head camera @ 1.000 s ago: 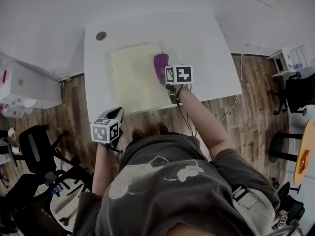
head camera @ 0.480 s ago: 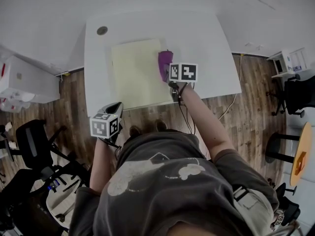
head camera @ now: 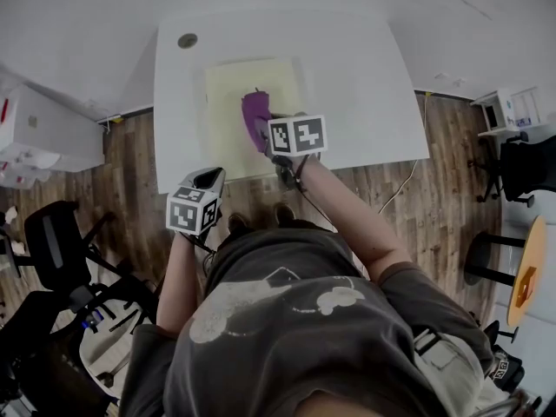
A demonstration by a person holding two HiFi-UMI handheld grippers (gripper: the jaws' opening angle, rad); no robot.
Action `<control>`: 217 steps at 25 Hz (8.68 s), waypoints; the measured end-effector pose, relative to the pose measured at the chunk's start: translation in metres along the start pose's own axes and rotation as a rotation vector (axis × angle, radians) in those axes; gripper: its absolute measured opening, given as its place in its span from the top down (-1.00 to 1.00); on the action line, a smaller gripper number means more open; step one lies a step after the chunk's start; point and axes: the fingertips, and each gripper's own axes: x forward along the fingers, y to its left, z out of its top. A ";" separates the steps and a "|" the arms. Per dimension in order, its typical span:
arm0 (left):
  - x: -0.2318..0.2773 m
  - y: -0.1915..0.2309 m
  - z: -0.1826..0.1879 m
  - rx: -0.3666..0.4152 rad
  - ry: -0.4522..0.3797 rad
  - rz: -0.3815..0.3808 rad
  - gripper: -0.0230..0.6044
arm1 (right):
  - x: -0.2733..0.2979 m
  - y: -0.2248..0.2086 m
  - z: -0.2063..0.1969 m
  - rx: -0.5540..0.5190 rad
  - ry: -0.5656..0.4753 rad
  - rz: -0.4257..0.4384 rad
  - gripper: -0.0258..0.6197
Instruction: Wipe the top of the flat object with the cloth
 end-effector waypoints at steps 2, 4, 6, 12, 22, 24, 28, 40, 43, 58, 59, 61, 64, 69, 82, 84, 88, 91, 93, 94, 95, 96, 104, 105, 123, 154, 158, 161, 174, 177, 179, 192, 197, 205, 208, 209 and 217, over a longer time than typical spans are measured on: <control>-0.001 0.001 -0.001 0.008 -0.002 -0.015 0.93 | 0.008 0.021 -0.005 -0.015 0.016 0.024 0.63; -0.001 0.002 0.000 0.015 -0.002 -0.027 0.93 | 0.016 0.041 -0.009 -0.027 0.029 0.043 0.63; -0.002 0.003 0.000 0.026 -0.005 -0.036 0.93 | 0.024 0.058 -0.013 -0.038 0.040 0.058 0.63; -0.007 0.002 -0.004 0.063 -0.031 -0.066 0.93 | 0.043 0.088 -0.026 -0.058 0.067 0.056 0.63; -0.008 0.006 -0.007 0.080 -0.033 -0.139 0.93 | 0.050 0.083 -0.031 -0.078 0.054 -0.012 0.63; -0.008 0.006 -0.007 0.080 -0.037 -0.150 0.93 | 0.047 0.078 -0.031 -0.077 0.044 -0.026 0.63; -0.007 0.005 -0.008 0.068 -0.033 -0.149 0.94 | 0.037 0.061 -0.036 -0.040 0.040 -0.042 0.63; -0.007 0.004 -0.008 0.017 -0.031 -0.048 0.93 | -0.017 -0.034 -0.042 0.067 0.000 -0.125 0.63; -0.007 0.004 -0.008 0.014 -0.026 -0.029 0.93 | -0.025 -0.048 -0.043 0.087 -0.014 -0.136 0.63; -0.007 0.001 -0.007 -0.008 -0.025 0.009 0.93 | -0.069 -0.110 -0.057 0.201 -0.054 -0.248 0.63; -0.008 0.001 -0.007 -0.005 -0.025 0.013 0.94 | -0.073 -0.112 -0.057 0.203 -0.066 -0.258 0.63; -0.008 0.000 -0.008 0.004 -0.024 0.021 0.93 | -0.078 -0.113 -0.055 0.202 -0.084 -0.265 0.63; -0.008 -0.002 -0.006 0.021 -0.022 0.028 0.93 | -0.082 -0.105 -0.048 0.207 -0.106 -0.238 0.63; -0.014 -0.001 0.002 0.051 -0.052 0.046 0.93 | -0.075 -0.059 -0.035 0.178 -0.118 -0.128 0.63; -0.047 0.008 -0.017 -0.008 -0.085 0.093 0.93 | -0.014 0.096 -0.076 -0.080 0.074 0.155 0.63; -0.048 0.008 -0.021 -0.016 -0.082 0.095 0.93 | -0.009 0.104 -0.083 -0.095 0.094 0.170 0.63; -0.048 0.006 -0.023 -0.024 -0.082 0.091 0.93 | -0.004 0.110 -0.093 -0.110 0.124 0.180 0.63; -0.045 0.001 -0.025 -0.022 -0.074 0.080 0.93 | -0.002 0.107 -0.100 -0.108 0.129 0.167 0.63; -0.042 -0.003 -0.025 -0.018 -0.069 0.074 0.93 | -0.002 0.105 -0.101 -0.108 0.122 0.163 0.63; -0.041 -0.005 -0.025 -0.016 -0.067 0.072 0.93 | -0.003 0.104 -0.100 -0.109 0.118 0.162 0.63; -0.040 -0.006 -0.024 -0.014 -0.067 0.070 0.93 | -0.004 0.102 -0.099 -0.110 0.115 0.159 0.63; -0.039 -0.008 -0.023 -0.013 -0.066 0.069 0.93 | -0.006 0.100 -0.098 -0.110 0.112 0.156 0.63; -0.027 -0.016 -0.014 0.009 -0.057 0.068 0.93 | -0.023 0.064 -0.099 -0.078 0.093 0.104 0.63; -0.025 -0.017 -0.013 0.010 -0.052 0.068 0.93 | -0.025 0.059 -0.099 -0.076 0.089 0.096 0.63; -0.008 -0.022 -0.017 0.016 0.003 0.068 0.93 | -0.078 -0.042 -0.104 0.061 0.015 -0.059 0.63; -0.039 0.013 -0.013 0.011 -0.080 -0.085 0.93 | -0.081 -0.071 -0.053 0.045 -0.021 -0.250 0.63; -0.042 0.021 -0.001 0.003 -0.108 -0.046 0.93 | -0.069 -0.060 -0.040 -0.001 -0.025 -0.203 0.63; -0.042 0.020 0.010 -0.028 -0.152 -0.001 0.93 | -0.062 -0.064 -0.028 -0.024 -0.030 -0.169 0.63; -0.033 -0.028 0.038 -0.192 -0.268 0.264 0.93 | -0.060 -0.089 0.009 -0.191 -0.006 0.123 0.63; -0.028 -0.046 0.041 -0.235 -0.284 0.322 0.93 | -0.061 -0.100 0.004 -0.216 0.026 0.183 0.63; -0.026 -0.061 0.043 -0.247 -0.294 0.358 0.93 | -0.064 -0.105 0.000 -0.233 0.049 0.228 0.63; -0.055 -0.122 -0.025 -0.467 -0.361 0.635 0.93 | -0.064 -0.101 -0.037 -0.317 0.162 0.424 0.63; -0.059 -0.150 -0.035 -0.492 -0.416 0.680 0.93 | -0.070 -0.092 -0.044 -0.374 0.185 0.433 0.63; -0.095 -0.222 -0.091 -0.539 -0.470 0.750 0.93 | -0.108 -0.029 -0.050 -0.415 0.127 0.508 0.63; -0.108 -0.260 -0.119 -0.564 -0.483 0.758 0.93 | -0.136 -0.018 -0.079 -0.434 0.136 0.529 0.63; -0.112 -0.272 -0.127 -0.569 -0.487 0.762 0.93 | -0.145 -0.017 -0.090 -0.440 0.142 0.535 0.63; -0.118 -0.353 -0.176 -0.560 -0.523 0.758 0.93 | -0.214 -0.025 -0.169 -0.486 0.174 0.532 0.63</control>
